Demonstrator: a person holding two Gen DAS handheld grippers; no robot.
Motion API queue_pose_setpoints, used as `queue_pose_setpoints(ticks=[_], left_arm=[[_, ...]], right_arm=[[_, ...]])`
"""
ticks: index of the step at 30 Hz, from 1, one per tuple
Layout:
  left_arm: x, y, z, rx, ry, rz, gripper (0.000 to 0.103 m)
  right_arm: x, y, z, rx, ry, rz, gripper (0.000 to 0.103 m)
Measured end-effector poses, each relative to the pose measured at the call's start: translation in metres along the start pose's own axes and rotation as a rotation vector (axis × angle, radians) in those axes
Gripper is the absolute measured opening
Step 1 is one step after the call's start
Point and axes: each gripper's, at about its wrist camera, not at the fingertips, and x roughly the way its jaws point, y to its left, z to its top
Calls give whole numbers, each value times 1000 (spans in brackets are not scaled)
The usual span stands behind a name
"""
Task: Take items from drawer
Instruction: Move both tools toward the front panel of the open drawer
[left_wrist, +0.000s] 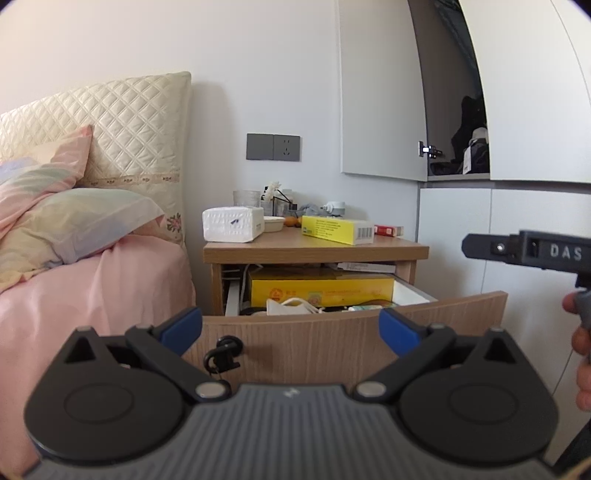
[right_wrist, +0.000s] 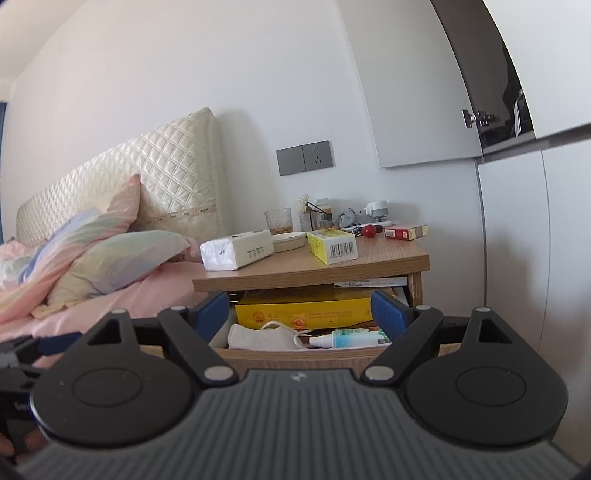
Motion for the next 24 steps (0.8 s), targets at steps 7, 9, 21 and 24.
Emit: queue_pose_setpoints(ticks=[7,9,21,24], left_arm=[[-1,-2,0,10,-9,-5,103],[-1,-2,0,10,-9,-6,103],[-17,-12,4,-10,-54,-26,103],[-18,-18,3,-1,-61,-32,103]], right_arm=[[-13,3,-21,-37,20,-11,86],[-17,3,-22,-30,9,-14,86],[-34,5,-22,-33,-4,-12,86],[-42,4,-22,-36,-17,-14,86]])
